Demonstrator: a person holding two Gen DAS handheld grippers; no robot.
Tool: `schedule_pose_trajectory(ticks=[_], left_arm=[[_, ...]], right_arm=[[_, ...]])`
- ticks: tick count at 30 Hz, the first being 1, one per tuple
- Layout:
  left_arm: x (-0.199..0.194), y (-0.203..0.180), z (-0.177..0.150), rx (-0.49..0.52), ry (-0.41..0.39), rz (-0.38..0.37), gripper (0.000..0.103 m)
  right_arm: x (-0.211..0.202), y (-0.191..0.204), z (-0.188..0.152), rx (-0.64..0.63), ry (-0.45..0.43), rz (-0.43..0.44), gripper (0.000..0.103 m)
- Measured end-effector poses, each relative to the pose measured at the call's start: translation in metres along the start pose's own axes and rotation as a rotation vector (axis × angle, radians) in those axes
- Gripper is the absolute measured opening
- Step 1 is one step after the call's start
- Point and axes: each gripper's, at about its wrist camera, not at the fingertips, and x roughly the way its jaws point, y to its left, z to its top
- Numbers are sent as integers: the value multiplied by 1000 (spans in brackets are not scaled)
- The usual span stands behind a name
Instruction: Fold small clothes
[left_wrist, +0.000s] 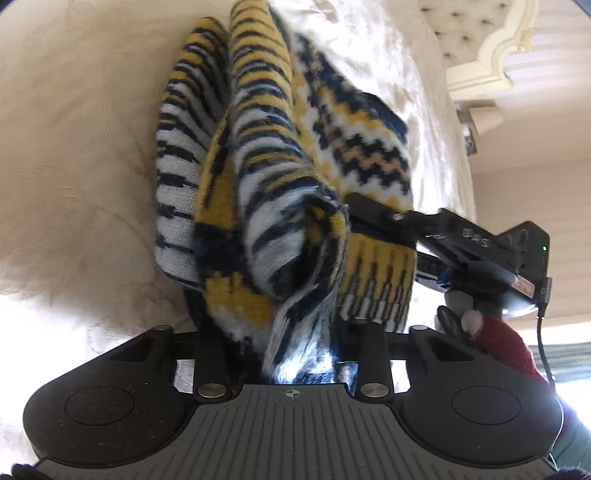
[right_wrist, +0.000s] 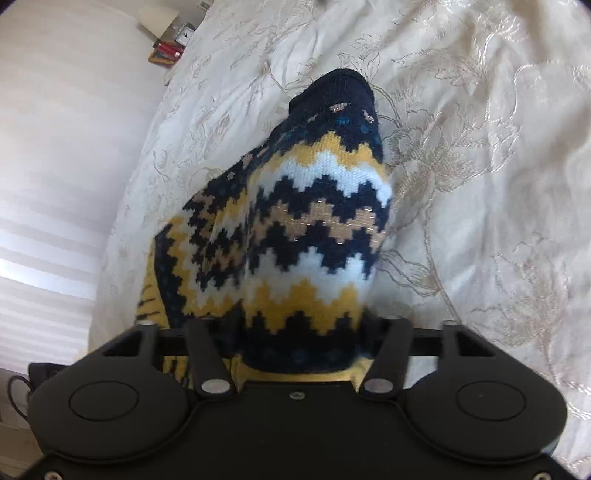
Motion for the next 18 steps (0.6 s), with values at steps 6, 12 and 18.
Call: schedule_pose_trajectory(ticks=[6,12,18], left_arm=[[-8,-23,-13,40,31,-55,30],[-10,-49,-61,91,85,-97,30],[-3,-68,-134,157,175,-101,30]], right_arm=[[-24,20,-2,-8,-23,-35,49],[-55,27,-12,35,-39,-68,49],[-73,41,-29,67,-27,-119,49]])
